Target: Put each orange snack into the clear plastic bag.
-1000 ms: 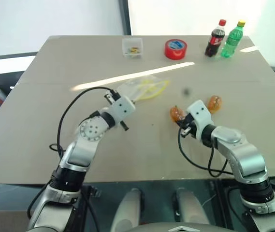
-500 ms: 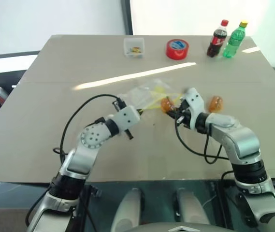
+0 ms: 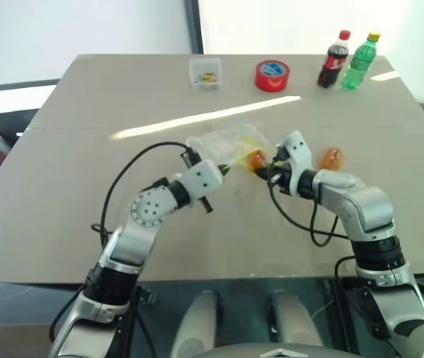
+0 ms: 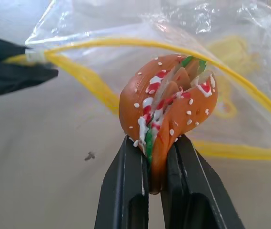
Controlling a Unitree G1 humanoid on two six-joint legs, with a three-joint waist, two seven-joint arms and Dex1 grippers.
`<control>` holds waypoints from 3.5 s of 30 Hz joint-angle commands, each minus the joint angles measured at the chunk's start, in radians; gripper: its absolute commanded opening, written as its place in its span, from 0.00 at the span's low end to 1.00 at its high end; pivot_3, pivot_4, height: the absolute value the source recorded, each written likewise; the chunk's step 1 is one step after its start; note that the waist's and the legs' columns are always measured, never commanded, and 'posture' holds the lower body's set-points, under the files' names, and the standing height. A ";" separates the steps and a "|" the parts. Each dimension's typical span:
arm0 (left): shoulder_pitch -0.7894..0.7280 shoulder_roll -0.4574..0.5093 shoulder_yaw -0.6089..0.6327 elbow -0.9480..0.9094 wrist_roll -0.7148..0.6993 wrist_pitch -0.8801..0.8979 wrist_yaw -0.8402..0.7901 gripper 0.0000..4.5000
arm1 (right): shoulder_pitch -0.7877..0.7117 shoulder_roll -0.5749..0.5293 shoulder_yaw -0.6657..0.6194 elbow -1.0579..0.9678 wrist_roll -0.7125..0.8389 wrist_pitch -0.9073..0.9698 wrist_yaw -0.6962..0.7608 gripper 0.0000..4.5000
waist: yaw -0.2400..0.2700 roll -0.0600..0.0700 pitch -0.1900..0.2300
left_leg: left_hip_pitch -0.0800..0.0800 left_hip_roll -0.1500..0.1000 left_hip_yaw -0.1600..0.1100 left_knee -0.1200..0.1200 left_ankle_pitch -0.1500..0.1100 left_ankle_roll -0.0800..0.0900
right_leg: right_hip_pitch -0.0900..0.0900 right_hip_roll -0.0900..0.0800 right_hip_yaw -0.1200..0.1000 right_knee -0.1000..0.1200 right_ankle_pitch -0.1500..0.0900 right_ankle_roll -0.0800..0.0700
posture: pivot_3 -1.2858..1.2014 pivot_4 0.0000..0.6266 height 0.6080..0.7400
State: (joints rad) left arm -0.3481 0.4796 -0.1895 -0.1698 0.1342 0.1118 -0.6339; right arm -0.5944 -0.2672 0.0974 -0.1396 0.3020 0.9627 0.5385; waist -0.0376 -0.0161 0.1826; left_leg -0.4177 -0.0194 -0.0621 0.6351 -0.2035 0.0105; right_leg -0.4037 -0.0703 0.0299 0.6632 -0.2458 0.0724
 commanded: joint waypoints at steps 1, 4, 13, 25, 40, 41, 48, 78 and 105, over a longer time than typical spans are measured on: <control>-0.002 0.016 0.000 -0.034 -0.016 -0.049 -0.024 0.00 | -0.036 -0.017 -0.003 0.004 0.013 -0.034 0.023 0.01 | 0.000 0.000 0.000 | 0.000 0.000 0.000 0.000 0.000 0.000 | 0.000 0.000 0.000 0.000 0.000 0.000 | 0.52 0.24 1.00; 0.008 0.037 -0.008 -0.017 -0.039 -0.101 -0.069 0.00 | -0.058 -0.033 0.030 0.037 0.003 -0.074 0.059 0.01 | -0.001 0.000 0.000 | 0.000 0.000 0.001 0.000 0.000 0.000 | 0.000 0.000 0.000 0.000 0.000 0.000 | 0.52 0.24 1.00; 0.017 0.057 -0.009 0.081 -0.108 -0.298 -0.164 0.00 | -0.100 -0.064 0.118 0.159 -0.038 -0.250 0.181 0.01 | -0.001 0.000 0.000 | 0.000 0.000 0.001 0.000 0.000 0.000 | 0.000 0.000 0.000 0.000 0.000 0.000 | 0.52 0.24 1.00; 0.021 -0.013 0.041 0.133 -0.149 -0.197 -0.093 0.00 | -0.169 0.002 -0.001 0.301 -0.066 -0.290 0.037 0.83 | 0.003 0.000 0.000 | 0.000 0.000 0.000 0.000 0.000 0.000 | 0.000 0.000 0.000 0.000 0.000 0.000 | 0.52 0.24 1.00; -0.043 -0.140 0.156 0.042 -0.308 0.155 0.052 0.00 | 0.008 -0.343 -0.135 -0.052 0.019 -0.097 0.090 0.83 | -0.002 0.000 0.000 | 0.001 0.000 0.001 0.001 0.000 0.000 | 0.002 0.000 -0.001 0.000 0.000 0.000 | 0.52 0.24 1.00; -0.041 -0.141 0.156 0.040 -0.311 0.160 0.054 0.00 | 0.000 -0.348 -0.149 -0.028 -0.004 -0.098 0.052 0.83 | -0.001 0.000 0.000 | 0.001 0.000 0.001 0.001 0.000 0.000 | 0.002 0.000 -0.001 0.000 0.000 0.000 | 0.52 0.24 1.00; -0.035 -0.151 0.136 0.036 -0.304 0.165 0.054 0.00 | 0.005 -0.323 -0.175 0.126 -0.105 -0.091 -0.125 0.83 | 0.008 0.000 0.000 | 0.000 0.000 0.003 0.001 0.000 0.000 | 0.002 0.000 -0.001 -0.001 0.000 0.000 | 0.52 0.24 1.00; -0.047 -0.149 0.131 0.076 -0.285 0.144 0.052 0.00 | 0.022 -0.253 0.005 -0.103 0.051 -0.250 0.221 0.25 | 0.002 0.000 0.000 | 0.000 0.000 0.001 0.001 0.000 0.000 | 0.002 0.000 -0.002 -0.001 0.000 0.000 | 0.52 0.24 1.00; 0.005 -0.130 0.062 0.022 -0.316 0.088 -0.075 0.00 | -0.349 0.135 -0.068 0.523 0.023 -0.159 0.037 0.25 | 0.000 0.001 0.000 | 0.001 0.000 0.000 0.000 0.000 0.000 | 0.001 0.000 -0.001 -0.001 0.000 0.000 | 0.52 0.24 1.00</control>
State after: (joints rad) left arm -0.3372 0.3524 -0.1259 -0.1118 -0.1647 0.2239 -0.7001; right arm -0.9125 -0.1334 0.0465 0.3974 0.3113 0.8185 0.5682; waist -0.0380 -0.0155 0.1829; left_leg -0.4172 -0.0198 -0.0619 0.6351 -0.2036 0.0106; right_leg -0.4022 -0.0704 0.0291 0.6623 -0.2457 0.0722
